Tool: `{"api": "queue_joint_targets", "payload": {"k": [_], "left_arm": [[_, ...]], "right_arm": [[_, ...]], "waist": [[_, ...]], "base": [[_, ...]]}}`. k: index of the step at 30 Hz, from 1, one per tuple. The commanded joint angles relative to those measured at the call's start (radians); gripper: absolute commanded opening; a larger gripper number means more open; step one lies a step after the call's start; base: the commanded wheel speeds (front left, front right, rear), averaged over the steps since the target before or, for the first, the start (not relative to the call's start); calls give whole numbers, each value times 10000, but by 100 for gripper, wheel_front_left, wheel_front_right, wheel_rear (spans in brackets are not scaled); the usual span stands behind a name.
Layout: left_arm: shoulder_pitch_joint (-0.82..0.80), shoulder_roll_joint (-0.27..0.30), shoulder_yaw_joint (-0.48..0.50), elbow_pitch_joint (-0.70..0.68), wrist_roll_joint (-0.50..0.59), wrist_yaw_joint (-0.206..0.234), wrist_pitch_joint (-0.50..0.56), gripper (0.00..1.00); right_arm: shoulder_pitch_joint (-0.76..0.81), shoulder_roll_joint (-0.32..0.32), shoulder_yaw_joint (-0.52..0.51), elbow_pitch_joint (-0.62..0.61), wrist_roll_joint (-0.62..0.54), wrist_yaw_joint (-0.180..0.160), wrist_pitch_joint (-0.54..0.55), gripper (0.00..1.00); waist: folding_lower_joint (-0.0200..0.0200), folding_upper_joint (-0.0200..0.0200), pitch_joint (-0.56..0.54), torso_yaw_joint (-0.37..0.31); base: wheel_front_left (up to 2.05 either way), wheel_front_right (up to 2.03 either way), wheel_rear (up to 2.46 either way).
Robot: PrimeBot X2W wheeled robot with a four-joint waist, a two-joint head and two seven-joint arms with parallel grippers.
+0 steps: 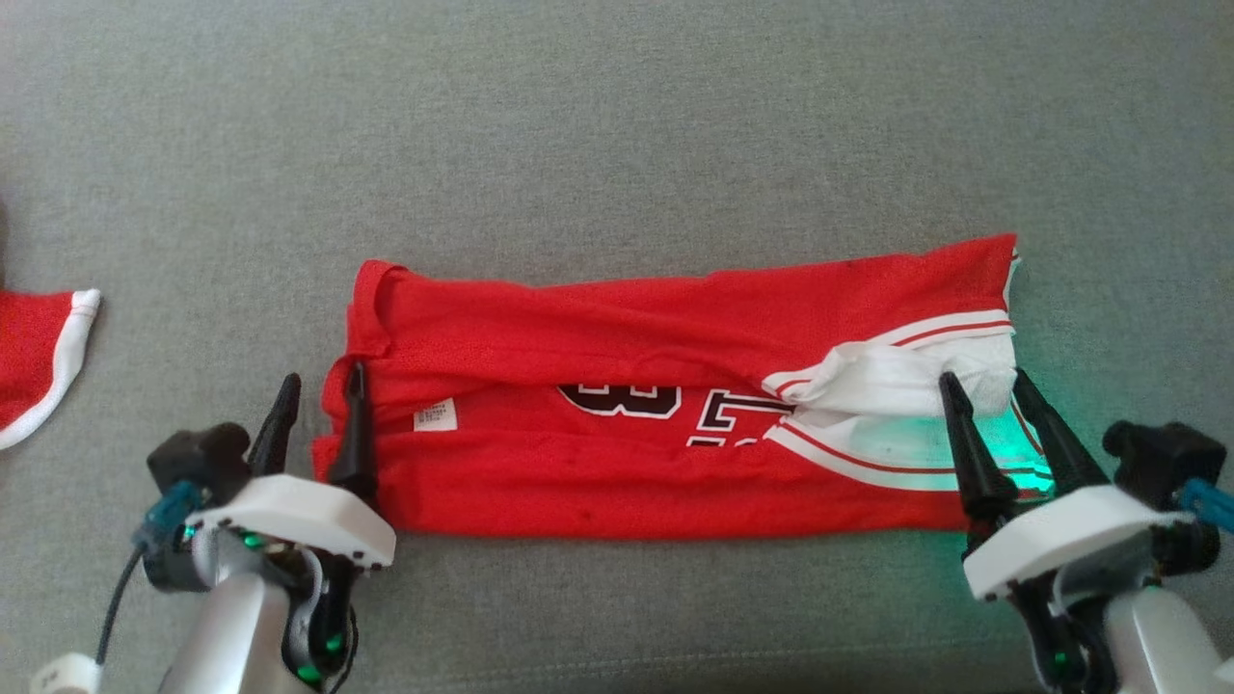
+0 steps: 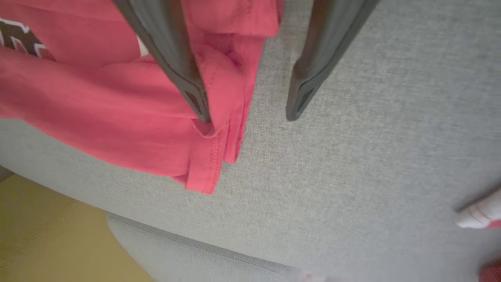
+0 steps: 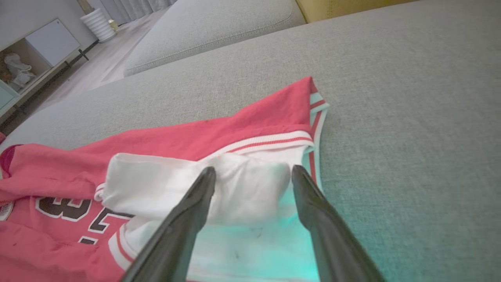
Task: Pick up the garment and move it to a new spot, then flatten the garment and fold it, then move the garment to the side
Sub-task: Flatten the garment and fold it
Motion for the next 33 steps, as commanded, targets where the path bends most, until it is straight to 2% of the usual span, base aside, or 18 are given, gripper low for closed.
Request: {"api": "queue_joint_targets", "payload": {"k": [1, 7, 14, 21, 33], "left_arm": [[17, 259, 271, -415, 171, 128, -205, 100], [473, 256, 419, -1566, 857, 562, -600, 100], [896, 85, 598, -3397, 1519, 596, -634, 100], [1307, 151, 339, -3909, 2029, 688, -636, 100], [1891, 310, 36, -4059, 2390, 945, -495, 100]], "right_arm": [[107, 25, 112, -495, -172, 65, -109, 100], [364, 306, -94, -1517, -932, 65, -826, 100], [172, 425, -89, -2489, -1703, 65, -1080, 100], [214, 427, 147, -2856, -1999, 65, -928, 100], [601, 585, -4, -2710, -1966, 65, -862, 100]], "waist": [[1, -1, -47, 9], [1, -1, -307, -53], [1, -1, -708, -70], [1, -1, -1000, -114], [1, -1, -1309, -96]], "base": [[0, 0, 0], [0, 0, 0], [0, 0, 0], [0, 0, 0], [0, 0, 0]]}}
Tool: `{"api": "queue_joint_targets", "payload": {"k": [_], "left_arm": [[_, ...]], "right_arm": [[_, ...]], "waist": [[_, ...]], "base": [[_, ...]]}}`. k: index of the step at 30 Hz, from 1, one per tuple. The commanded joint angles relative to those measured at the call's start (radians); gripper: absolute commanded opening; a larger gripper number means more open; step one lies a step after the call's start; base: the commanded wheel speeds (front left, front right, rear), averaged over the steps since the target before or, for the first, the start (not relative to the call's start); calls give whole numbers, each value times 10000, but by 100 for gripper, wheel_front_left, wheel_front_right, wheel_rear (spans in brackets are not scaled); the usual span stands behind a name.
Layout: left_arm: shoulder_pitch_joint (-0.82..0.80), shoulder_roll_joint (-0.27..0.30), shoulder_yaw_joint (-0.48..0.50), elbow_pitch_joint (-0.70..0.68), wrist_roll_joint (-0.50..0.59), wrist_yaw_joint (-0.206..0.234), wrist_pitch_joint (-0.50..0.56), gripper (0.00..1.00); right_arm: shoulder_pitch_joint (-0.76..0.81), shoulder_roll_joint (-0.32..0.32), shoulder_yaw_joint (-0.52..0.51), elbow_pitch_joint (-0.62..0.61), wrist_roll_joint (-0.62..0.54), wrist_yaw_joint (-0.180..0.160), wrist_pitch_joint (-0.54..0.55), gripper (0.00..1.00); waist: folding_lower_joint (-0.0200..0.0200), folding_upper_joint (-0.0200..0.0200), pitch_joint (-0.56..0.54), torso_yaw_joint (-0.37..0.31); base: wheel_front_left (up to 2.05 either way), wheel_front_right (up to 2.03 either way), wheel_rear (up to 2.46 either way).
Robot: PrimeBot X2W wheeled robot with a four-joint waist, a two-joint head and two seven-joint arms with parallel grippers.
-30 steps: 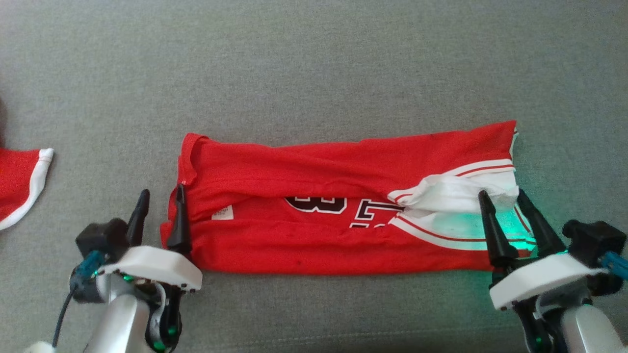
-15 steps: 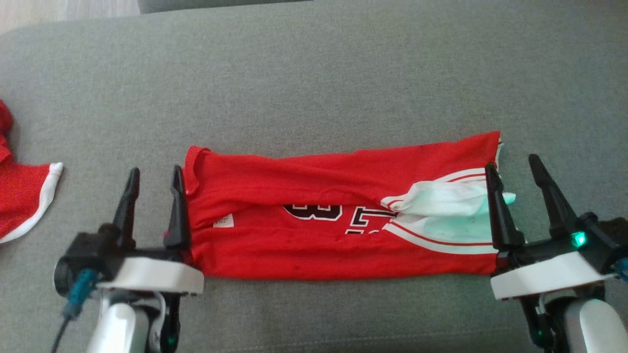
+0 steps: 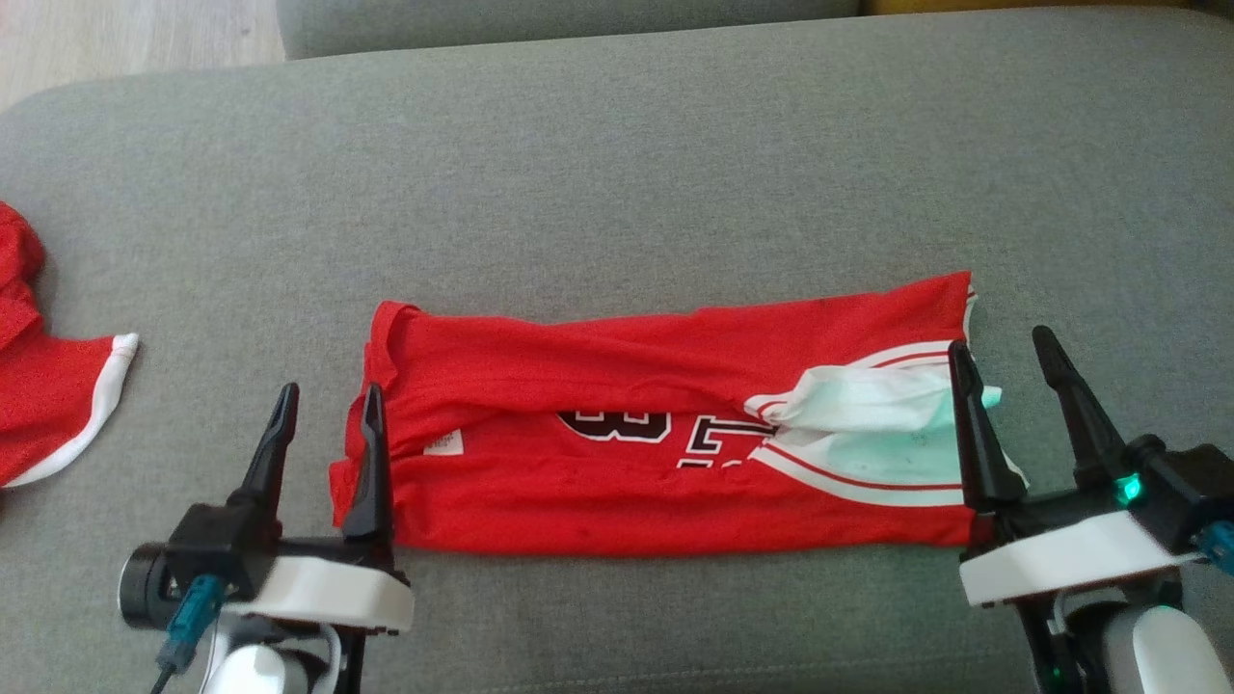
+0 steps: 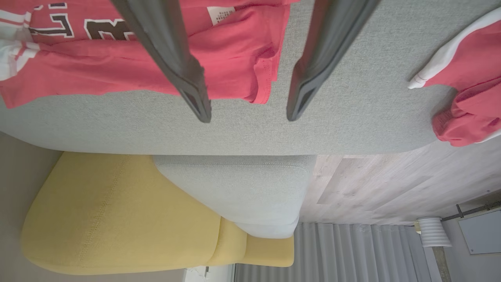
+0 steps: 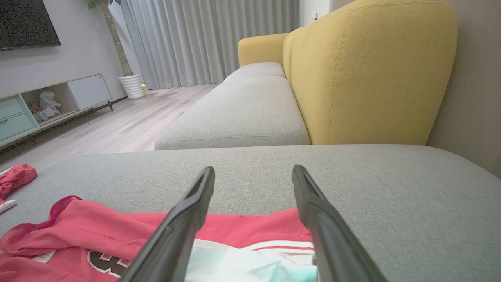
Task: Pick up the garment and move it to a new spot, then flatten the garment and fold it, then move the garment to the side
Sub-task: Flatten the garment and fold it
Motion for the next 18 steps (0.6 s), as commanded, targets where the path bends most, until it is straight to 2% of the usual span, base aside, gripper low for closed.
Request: {"api": "queue_joint_targets", "payload": {"k": [1, 12, 18], "left_arm": [[-228, 178, 275, -313, 78, 40, -15, 100], [-386, 240, 205, -240, -10, -38, -47, 100], [-515, 272, 157, -254, -34, -65, -56, 100]], "right_arm": [[-145, -17, 172, -323, 31, 65, 14, 100], [-169, 12, 170, -127, 147, 65, 51, 100], [-317, -4, -184, 373, 171, 65, 93, 100]], "waist": [[1, -1, 13, 6], [1, -1, 127, -17], [1, -1, 276, -8]], "base": [[0, 0, 0], [0, 0, 0], [0, 0, 0]]}}
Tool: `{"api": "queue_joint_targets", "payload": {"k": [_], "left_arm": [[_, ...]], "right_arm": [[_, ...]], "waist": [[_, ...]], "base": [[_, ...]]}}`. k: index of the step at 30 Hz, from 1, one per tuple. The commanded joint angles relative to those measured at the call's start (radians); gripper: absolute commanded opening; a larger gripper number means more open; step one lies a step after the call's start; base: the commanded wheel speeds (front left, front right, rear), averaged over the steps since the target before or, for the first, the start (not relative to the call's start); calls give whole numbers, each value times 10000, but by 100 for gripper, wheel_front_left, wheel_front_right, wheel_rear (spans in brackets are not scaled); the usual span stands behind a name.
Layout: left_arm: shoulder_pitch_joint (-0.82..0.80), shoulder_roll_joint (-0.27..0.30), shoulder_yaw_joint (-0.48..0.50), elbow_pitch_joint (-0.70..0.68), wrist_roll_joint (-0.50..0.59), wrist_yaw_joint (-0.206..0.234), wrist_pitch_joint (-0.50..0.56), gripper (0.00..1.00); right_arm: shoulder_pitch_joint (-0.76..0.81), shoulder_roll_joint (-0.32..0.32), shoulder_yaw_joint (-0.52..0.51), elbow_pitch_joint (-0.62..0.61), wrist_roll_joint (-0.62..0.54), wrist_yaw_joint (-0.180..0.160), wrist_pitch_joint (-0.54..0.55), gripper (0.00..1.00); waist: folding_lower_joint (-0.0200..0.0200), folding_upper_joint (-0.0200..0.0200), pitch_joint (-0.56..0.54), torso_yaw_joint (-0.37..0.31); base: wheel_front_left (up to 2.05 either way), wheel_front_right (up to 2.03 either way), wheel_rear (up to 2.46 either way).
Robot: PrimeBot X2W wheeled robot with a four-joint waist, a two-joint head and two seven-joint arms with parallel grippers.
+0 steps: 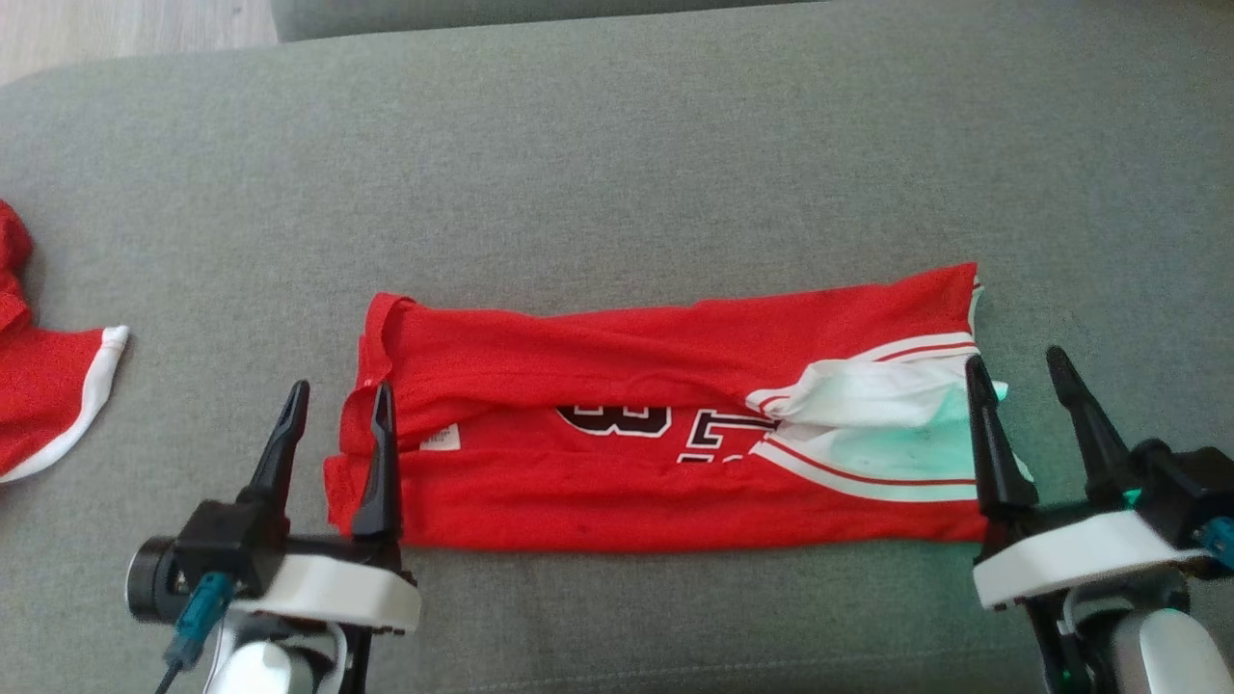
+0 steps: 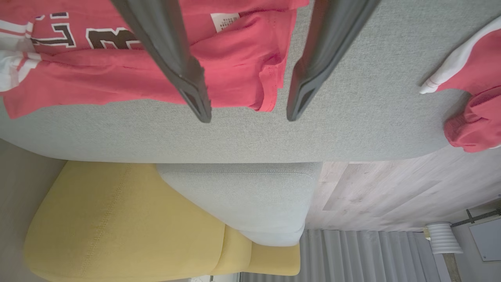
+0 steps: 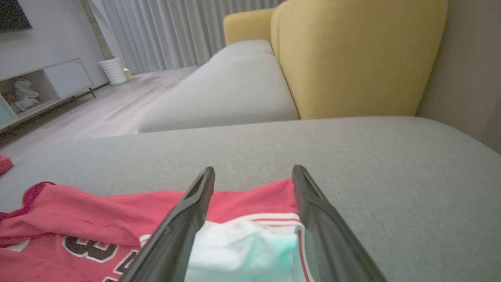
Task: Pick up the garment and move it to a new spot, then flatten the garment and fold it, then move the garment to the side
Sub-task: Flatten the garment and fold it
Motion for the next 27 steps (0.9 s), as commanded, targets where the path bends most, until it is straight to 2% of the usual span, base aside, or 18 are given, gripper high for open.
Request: {"api": "queue_joint_targets", "payload": {"k": [1, 11, 16, 22, 24, 27], "left_arm": [[-526, 164, 318, -279, -26, -27, -52, 100], [-1067, 129, 166, -234, -41, -140, -73, 100], [-1251, 102, 145, -147, -58, -179, -99, 100], [-1388, 59, 166, -105, -83, -206, -126, 100], [-1418, 52, 174, -112, -78, -213, -133, 100], [-1456, 52, 179, -112, -62, -227, -139, 100]], "right_arm": [[-309, -77, 55, -62, 89, 65, 58, 100], [-1439, -205, -427, 2637, 297, 65, 114, 100], [-1650, -57, -345, 3665, 387, 65, 783, 100], [-1582, 99, -4, 4050, 990, 65, 1861, 100], [-1610, 108, 89, 4024, 1158, 65, 2069, 0], [-1699, 14, 137, 3933, 1204, 65, 2199, 0]], "waist": [[0, 0, 82, 32], [0, 0, 823, 203], [0, 0, 1065, 267], [0, 0, 1250, 239], [0, 0, 1285, 206], [0, 0, 1317, 158]], "base": [[0, 0, 0], [0, 0, 0], [0, 0, 0], [0, 0, 0], [0, 0, 0], [0, 0, 0]]}}
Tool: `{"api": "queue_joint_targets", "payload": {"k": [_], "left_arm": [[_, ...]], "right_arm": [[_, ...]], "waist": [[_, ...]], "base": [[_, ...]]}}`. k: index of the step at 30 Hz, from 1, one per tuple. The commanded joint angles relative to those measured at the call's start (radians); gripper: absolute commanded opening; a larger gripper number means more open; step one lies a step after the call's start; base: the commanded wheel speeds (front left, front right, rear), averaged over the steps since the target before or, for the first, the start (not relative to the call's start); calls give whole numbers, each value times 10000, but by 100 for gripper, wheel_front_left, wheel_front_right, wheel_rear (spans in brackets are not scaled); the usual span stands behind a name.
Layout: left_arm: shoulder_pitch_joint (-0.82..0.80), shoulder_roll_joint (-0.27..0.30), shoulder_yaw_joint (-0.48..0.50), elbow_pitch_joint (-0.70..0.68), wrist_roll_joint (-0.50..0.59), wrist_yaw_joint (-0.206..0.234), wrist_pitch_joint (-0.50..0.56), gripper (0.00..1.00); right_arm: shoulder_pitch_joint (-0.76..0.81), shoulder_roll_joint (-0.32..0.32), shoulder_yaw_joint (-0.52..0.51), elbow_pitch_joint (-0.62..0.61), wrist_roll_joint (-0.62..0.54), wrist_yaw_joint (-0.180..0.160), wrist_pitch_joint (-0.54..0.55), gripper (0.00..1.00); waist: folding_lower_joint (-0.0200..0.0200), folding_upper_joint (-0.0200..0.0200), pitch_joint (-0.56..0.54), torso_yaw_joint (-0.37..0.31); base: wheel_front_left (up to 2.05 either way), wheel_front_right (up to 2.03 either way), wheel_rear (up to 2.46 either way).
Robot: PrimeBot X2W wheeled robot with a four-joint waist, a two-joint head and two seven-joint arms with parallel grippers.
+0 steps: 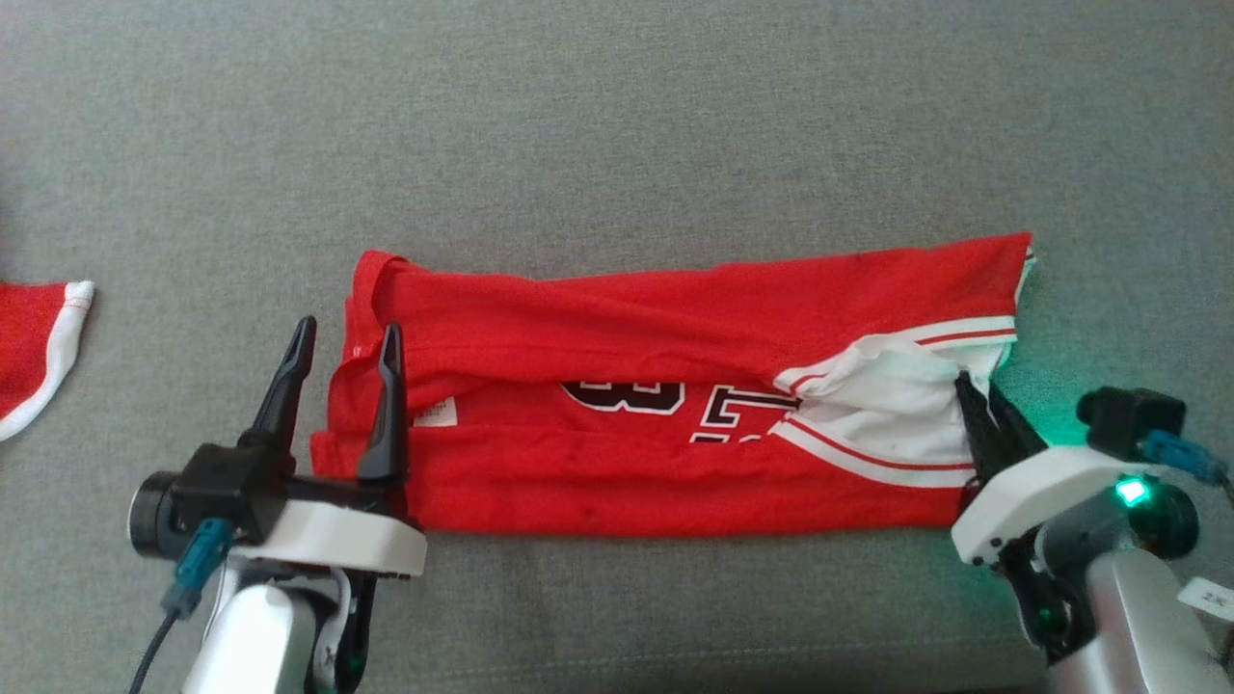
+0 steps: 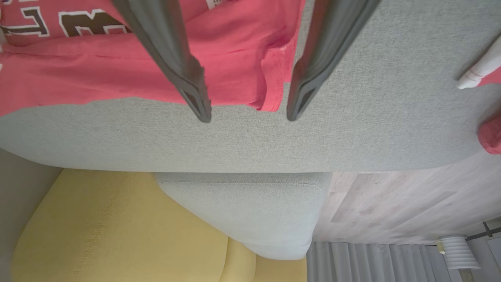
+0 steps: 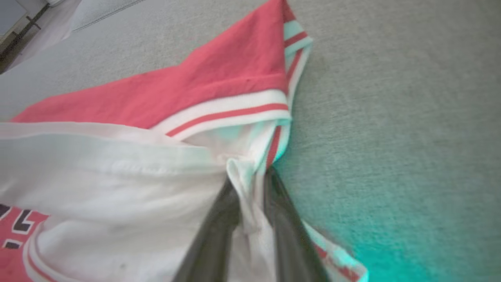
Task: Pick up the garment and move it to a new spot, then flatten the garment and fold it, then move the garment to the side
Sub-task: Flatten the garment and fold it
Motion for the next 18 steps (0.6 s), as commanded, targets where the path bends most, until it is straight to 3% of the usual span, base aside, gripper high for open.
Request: {"api": "queue_joint_targets", "payload": {"k": [1, 9, 18], "left_arm": [[-435, 74, 302, -295, -39, -36, -120, 100], [-480, 39, 335, -273, -89, -78, -127, 100], [-461, -45, 380, -219, -119, -96, -130, 100]], "right_arm": [[69, -37, 444, 106, -29, 65, 319, 0], [-168, -561, -123, -446, 23, 65, 96, 0], [42, -1366, -1558, -863, -1, 65, 201, 0]], "waist": [[0, 0, 11, -34], [0, 0, -16, -156], [0, 0, -149, -168]], "base": [[0, 0, 0], [0, 0, 0], [0, 0, 0]]}}
